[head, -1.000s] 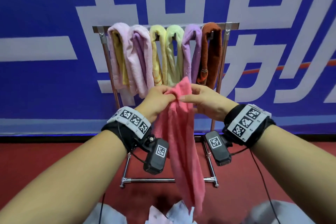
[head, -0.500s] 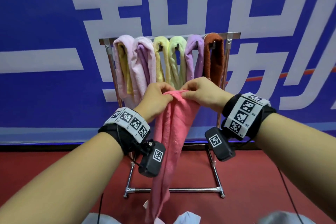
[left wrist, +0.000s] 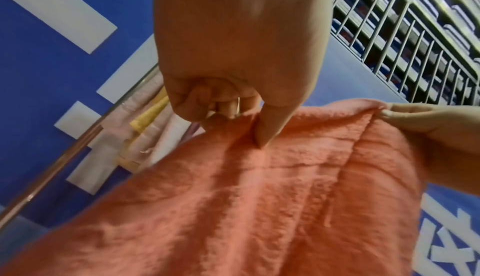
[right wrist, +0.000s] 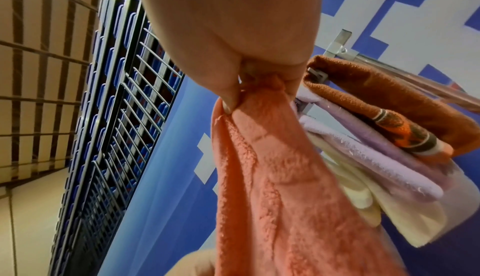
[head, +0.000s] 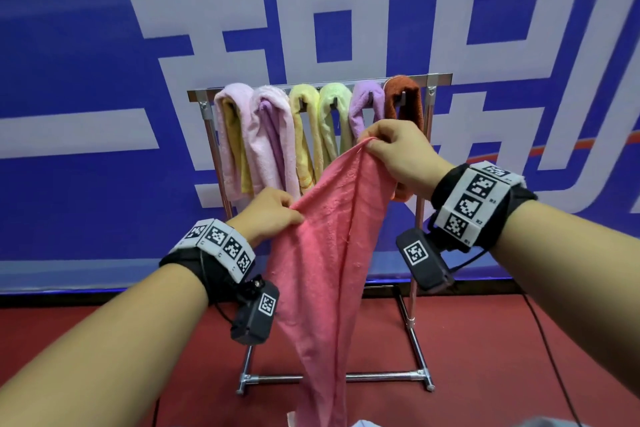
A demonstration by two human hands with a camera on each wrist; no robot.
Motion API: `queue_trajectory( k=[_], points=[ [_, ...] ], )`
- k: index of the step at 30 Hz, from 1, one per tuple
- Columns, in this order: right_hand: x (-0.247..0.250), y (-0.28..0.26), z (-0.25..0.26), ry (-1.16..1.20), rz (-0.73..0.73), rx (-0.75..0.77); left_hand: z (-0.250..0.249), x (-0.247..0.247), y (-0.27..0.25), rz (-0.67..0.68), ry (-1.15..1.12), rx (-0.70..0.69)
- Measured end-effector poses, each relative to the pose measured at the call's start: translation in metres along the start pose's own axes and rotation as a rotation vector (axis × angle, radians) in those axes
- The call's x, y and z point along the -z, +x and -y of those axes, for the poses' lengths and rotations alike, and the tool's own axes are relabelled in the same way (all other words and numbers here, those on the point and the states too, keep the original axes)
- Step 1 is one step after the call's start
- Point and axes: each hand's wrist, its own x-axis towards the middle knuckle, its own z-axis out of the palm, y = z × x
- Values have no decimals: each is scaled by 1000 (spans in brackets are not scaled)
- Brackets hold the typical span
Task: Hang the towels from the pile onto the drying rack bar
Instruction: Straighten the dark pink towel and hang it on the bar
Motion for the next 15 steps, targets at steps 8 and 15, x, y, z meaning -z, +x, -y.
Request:
queue_trajectory(
  k=[8, 15],
  points=[
    [6, 8, -15, 4, -59, -31, 8, 3, -3, 20, -62, 0],
    [17, 13, -30, 6, -123, -82, 10, 8, 3, -107, -70, -15]
  ],
)
